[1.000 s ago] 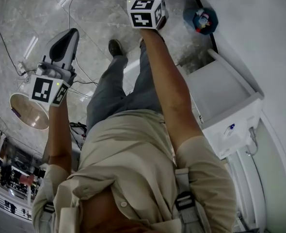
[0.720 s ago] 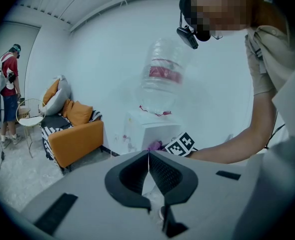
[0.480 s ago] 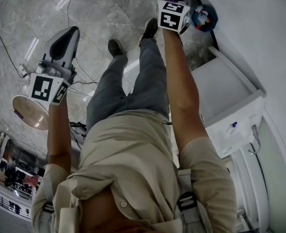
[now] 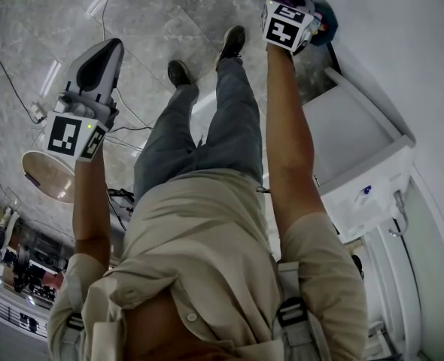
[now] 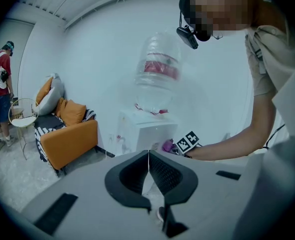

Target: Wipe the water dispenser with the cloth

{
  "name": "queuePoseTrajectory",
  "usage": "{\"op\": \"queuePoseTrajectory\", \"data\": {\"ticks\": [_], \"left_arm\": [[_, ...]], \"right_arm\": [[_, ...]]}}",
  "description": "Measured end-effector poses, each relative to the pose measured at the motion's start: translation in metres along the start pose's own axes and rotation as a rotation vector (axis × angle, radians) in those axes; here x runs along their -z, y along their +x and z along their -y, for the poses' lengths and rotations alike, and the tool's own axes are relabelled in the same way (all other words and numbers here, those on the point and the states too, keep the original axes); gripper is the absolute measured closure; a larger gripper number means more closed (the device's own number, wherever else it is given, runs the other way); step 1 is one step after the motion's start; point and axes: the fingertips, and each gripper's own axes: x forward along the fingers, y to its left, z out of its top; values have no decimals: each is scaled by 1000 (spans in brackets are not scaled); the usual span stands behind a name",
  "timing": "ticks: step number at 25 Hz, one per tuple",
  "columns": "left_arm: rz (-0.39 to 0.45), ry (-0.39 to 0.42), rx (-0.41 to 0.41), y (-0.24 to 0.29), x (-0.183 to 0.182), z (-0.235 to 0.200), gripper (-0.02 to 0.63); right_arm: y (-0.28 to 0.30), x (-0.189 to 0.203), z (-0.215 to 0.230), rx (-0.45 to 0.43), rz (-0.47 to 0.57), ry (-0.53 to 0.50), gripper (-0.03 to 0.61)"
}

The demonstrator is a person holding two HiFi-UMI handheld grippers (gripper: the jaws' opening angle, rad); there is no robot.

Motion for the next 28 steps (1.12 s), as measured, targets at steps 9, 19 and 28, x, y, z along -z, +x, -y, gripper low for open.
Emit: {"op": "queuePoseTrajectory", "data": {"ticks": [9, 19, 28], "left_arm": [[6, -16, -19, -9, 5, -8, 592], [1, -55, -52, -24, 31, -21, 592], [-23, -74, -75, -24, 55, -31, 592]], "right_arm": [[0, -3, -19, -13, -1, -12, 526], [14, -20, -151, -195, 50, -163, 526], [27, -22, -214, -282, 99, -215, 526]]}}
